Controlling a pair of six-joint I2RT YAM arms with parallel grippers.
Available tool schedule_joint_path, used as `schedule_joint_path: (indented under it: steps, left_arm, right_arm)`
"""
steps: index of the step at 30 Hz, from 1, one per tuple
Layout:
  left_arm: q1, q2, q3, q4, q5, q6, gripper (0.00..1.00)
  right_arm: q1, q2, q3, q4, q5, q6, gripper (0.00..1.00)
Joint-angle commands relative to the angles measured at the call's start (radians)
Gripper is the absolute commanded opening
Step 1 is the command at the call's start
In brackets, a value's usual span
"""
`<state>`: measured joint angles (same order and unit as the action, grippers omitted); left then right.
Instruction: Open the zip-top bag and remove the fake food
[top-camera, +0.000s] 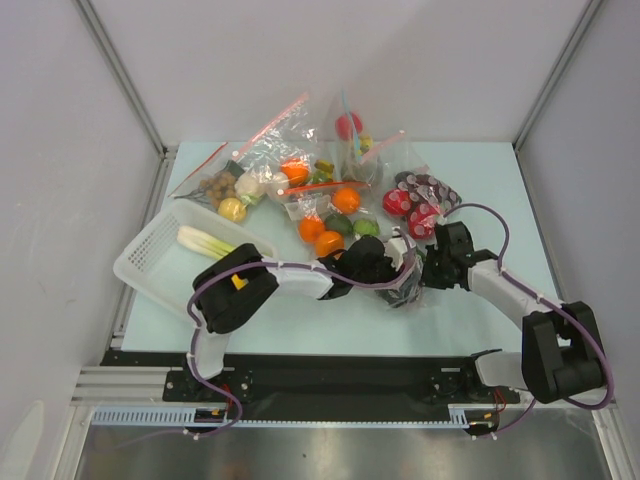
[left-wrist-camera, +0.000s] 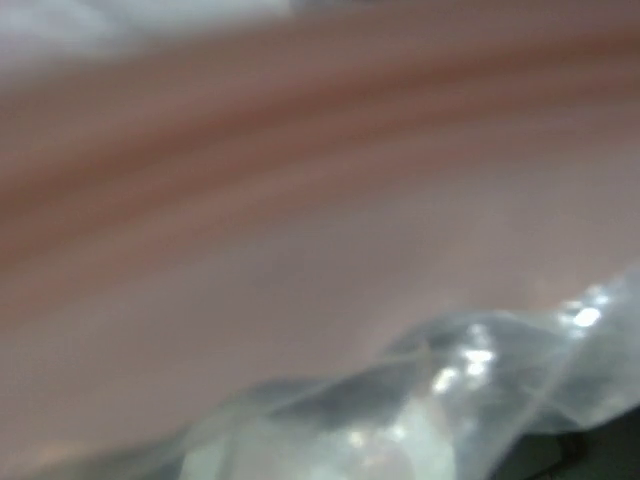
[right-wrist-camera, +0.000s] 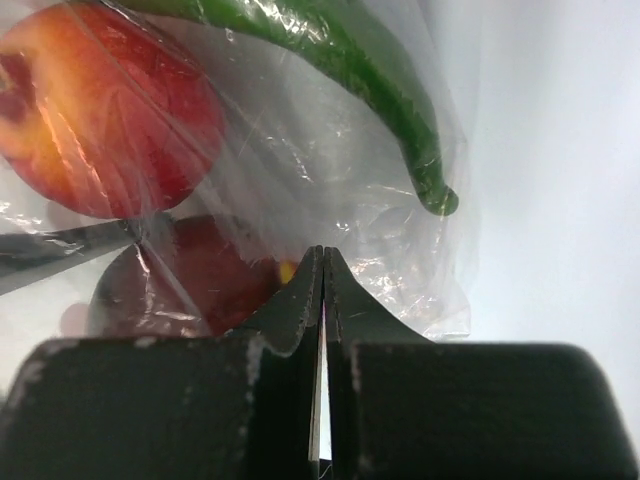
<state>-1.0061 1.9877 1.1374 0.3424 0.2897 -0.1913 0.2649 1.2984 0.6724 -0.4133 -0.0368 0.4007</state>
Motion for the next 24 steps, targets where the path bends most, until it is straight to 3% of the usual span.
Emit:
schedule_joint_path:
  steps: [1,2,5,8,16,24]
  left_arm:
    - [-0.008,0.036,0.054,-0.022,-0.015,0.03,0.86]
    - [-0.008,0.04,0.058,-0.031,-0.012,0.03,0.72]
    - [-0.008,0.034,0.052,-0.048,-0.027,0.035,0.47]
    - [-0.006,0.01,0.042,-0.098,-0.058,0.067,0.35]
    - [0.03,-0.156,-0.097,-0.158,-0.095,0.067,0.38]
    - [0.072,-0.224,-0.151,-0.209,-0.103,0.07,0.4]
  right_arm:
    - [-0.003,-0.036,-0.007,0.024,-0.031,0.015,0.0]
    - [-0.003,-0.037,-0.007,0.024,-0.031,0.012,0.0]
    - [-0.003,-0.039,-0.008,0.024,-0.018,0.004,0.0]
    - [-0.004,-0.034,-0.008,0.028,-0.003,0.0,0.0]
    - [-0.018,0.002,-0.014,0.045,0.037,-0.016,0.0]
    - [-0.061,0.006,-0.01,0.057,0.026,-0.034,0.0]
